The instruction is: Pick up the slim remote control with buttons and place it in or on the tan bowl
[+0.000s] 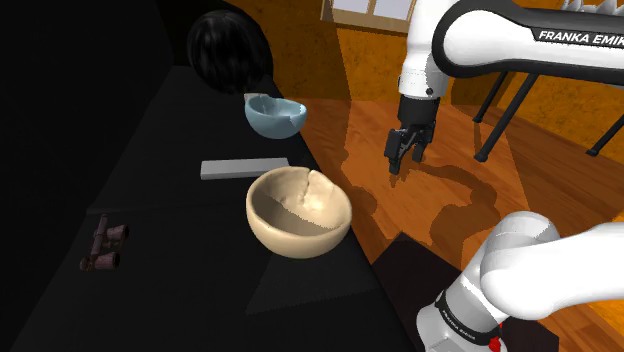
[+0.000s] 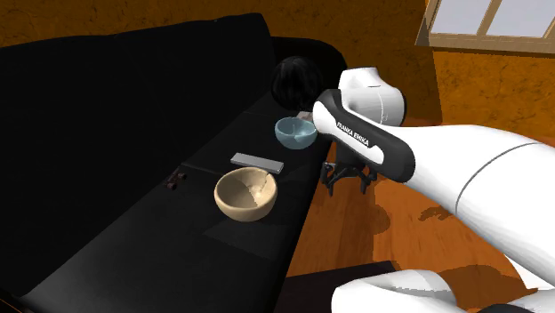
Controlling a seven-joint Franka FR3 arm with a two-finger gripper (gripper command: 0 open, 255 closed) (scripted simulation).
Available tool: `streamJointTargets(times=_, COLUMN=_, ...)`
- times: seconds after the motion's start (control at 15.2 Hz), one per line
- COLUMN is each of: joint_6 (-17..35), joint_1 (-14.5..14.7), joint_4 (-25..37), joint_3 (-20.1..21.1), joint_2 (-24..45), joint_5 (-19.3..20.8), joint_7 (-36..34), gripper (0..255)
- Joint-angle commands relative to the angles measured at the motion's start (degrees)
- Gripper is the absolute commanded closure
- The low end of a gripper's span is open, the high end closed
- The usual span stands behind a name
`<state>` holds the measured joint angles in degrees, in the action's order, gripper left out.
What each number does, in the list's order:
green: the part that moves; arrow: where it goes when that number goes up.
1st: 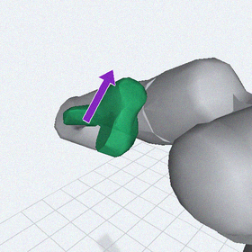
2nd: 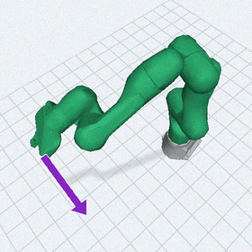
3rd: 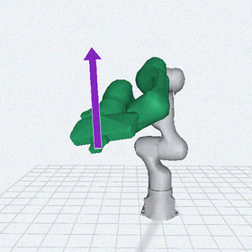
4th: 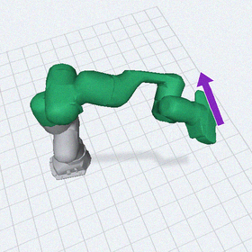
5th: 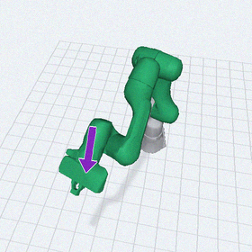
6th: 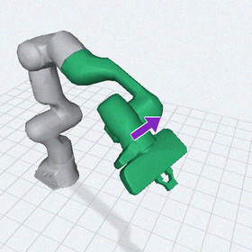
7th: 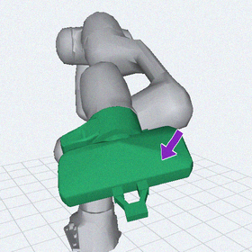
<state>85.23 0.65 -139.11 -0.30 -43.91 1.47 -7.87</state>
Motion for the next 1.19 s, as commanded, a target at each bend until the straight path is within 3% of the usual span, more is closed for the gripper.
streamJointTargets(times=0.0, joint_6=0.0, joint_1=0.0, joint_4=0.0, joint_3=0.0, joint_2=0.0, joint_5=0.0, joint_7=0.0, gripper=0)
streamJointTargets(times=0.53, joint_6=9.8, joint_1=5.0, joint_4=8.7, joint_3=0.1, joint_2=16.1, joint_5=-0.2, joint_7=10.0, gripper=0)
streamJointTargets(times=1.12, joint_6=15.9, joint_1=9.8, joint_4=21.7, joint_3=2.0, joint_2=32.5, joint_5=-1.0, joint_7=20.5, gripper=0)
